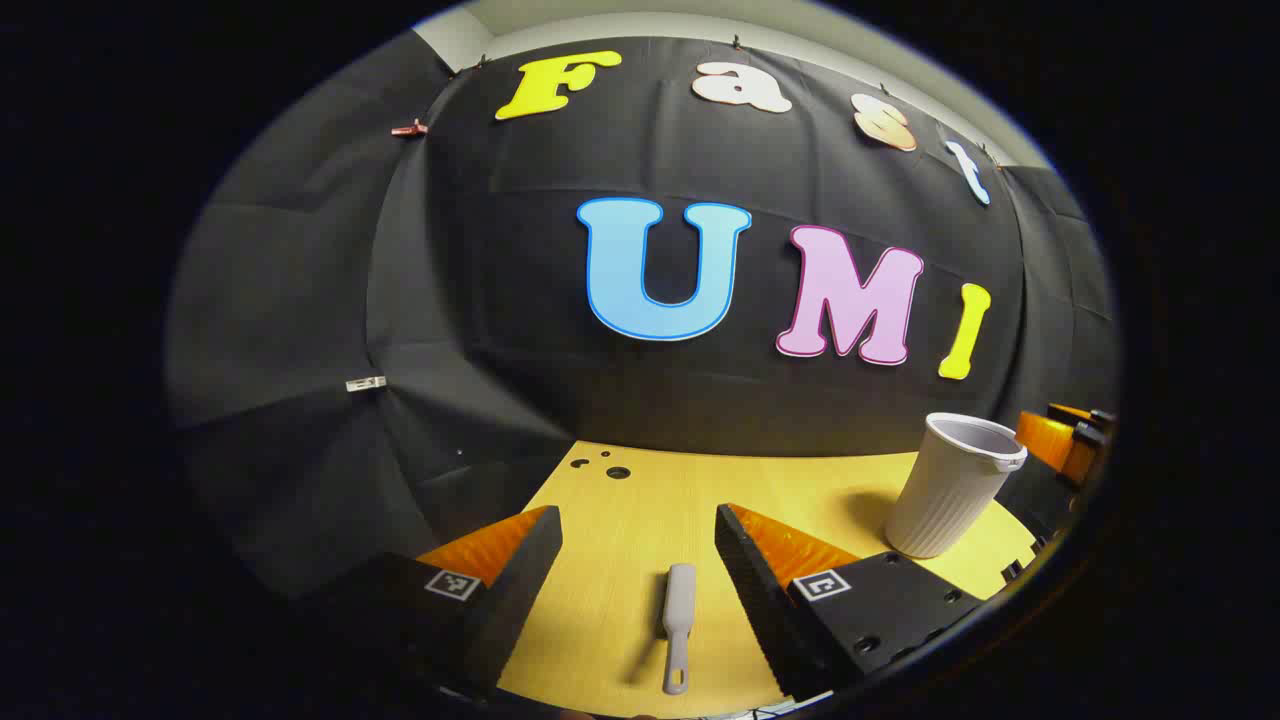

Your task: Pick up the small broom and dustpan from the desktop, sweep the trash into the dustpan with the broom, and then empty the trash into the garbage bin.

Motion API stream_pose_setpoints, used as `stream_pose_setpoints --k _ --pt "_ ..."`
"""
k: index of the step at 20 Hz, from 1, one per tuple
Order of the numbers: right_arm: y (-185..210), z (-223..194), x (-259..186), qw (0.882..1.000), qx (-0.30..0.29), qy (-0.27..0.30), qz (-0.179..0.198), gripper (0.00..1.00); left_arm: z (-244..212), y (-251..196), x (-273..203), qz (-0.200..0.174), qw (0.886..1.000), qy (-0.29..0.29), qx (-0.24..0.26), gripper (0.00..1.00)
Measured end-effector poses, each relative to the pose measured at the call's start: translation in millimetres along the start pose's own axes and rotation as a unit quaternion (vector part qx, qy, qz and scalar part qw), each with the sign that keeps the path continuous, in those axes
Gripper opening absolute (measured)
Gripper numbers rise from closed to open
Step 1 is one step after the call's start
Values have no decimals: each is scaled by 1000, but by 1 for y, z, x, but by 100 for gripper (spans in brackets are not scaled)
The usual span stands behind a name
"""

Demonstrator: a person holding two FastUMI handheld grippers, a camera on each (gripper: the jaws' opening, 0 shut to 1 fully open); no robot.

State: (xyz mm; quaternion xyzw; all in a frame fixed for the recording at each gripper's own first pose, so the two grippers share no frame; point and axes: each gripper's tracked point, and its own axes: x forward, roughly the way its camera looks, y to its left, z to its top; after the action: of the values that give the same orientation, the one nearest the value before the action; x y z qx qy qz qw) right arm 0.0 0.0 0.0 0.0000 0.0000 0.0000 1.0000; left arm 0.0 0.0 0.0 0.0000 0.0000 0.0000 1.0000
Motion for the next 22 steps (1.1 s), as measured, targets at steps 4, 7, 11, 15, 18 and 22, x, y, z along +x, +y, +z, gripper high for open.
stream_pose_setpoints --k 4,7,11,15,18,22 --pt "12 -21 25 1000 8 27 9 98 -17 -2 19 -5 1000 24 3 98" --pt "17 -36 34 999 17 52 3 98 -29 -2 24 -14 999 42 10 98" --pt "17 -44 34 998 24 64 4 98 -39 -4 29 -15 999 51 7 98" --pt "14 -57 34 997 23 74 5 98 -45 -15 31 -20 998 55 6 98" --pt "9 -56 36 997 23 70 6 98 -50 -20 34 -21 998 63 13 98" --pt "10 -49 45 998 13 53 12 98 -64 -25 39 -23 995 92 14 95"
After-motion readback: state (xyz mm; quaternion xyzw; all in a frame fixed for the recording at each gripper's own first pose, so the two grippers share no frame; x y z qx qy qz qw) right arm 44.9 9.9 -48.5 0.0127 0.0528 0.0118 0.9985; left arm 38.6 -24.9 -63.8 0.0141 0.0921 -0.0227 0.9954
